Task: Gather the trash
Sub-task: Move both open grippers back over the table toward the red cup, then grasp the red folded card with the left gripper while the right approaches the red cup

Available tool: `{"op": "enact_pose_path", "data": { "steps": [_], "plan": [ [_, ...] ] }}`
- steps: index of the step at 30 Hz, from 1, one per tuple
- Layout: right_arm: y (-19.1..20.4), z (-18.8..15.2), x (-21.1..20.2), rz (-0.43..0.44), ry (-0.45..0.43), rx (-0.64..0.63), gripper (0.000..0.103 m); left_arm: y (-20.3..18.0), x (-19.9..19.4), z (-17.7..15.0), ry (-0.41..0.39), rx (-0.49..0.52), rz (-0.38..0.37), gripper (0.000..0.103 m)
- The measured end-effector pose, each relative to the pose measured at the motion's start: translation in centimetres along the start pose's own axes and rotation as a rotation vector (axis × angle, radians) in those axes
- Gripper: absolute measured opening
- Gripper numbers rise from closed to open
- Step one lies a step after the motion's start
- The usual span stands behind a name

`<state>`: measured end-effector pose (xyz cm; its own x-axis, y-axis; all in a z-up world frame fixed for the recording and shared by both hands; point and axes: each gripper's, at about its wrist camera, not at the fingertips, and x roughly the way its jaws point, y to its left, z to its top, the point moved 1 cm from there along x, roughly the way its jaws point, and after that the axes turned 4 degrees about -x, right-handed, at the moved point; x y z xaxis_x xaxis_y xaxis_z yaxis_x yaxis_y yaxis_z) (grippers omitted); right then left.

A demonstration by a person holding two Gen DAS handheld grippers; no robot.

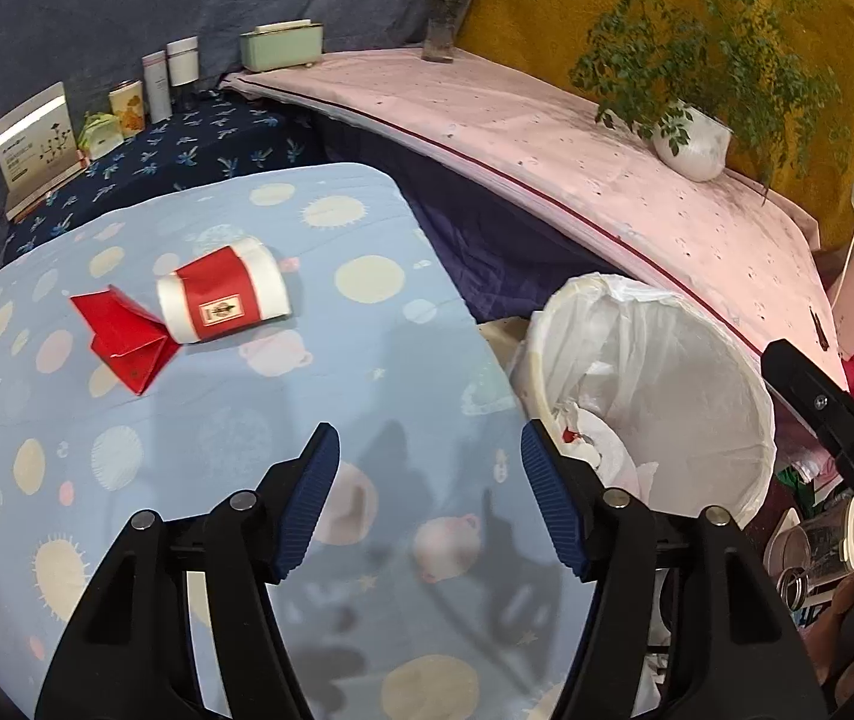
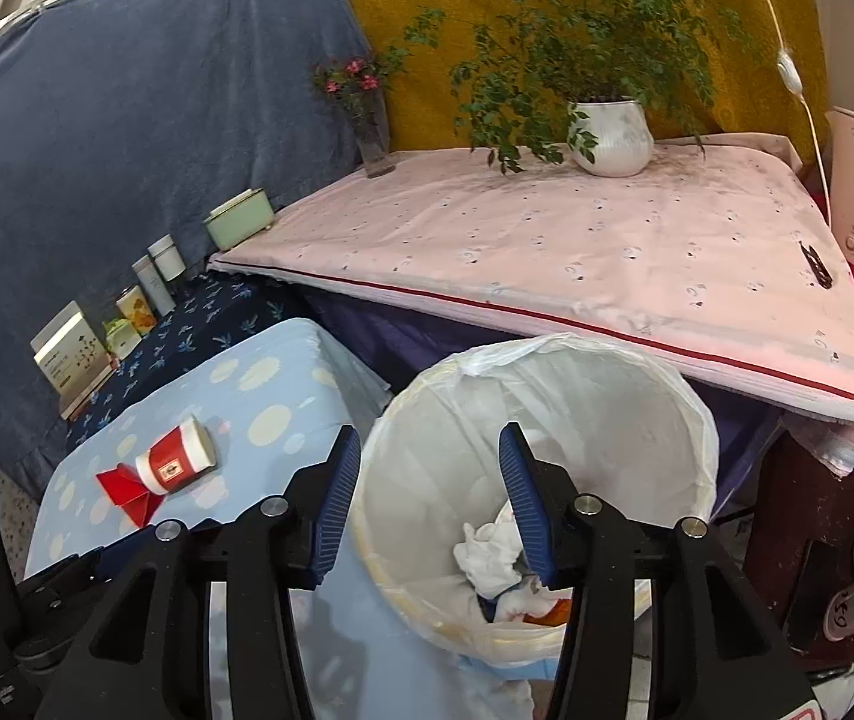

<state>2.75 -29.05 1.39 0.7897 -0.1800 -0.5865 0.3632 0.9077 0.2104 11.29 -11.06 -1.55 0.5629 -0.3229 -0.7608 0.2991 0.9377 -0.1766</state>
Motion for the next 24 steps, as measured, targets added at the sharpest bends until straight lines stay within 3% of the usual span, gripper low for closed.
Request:
{"op": "enact_pose_path", "data": {
  "steps": [24],
  "plan": [
    [8.3, -2.2, 1.1, 0.083, 0.056, -0.118, 0.058, 9.9, -1.5, -0.6, -0.014, -0.174, 0.09, 0.067]
  ]
}}
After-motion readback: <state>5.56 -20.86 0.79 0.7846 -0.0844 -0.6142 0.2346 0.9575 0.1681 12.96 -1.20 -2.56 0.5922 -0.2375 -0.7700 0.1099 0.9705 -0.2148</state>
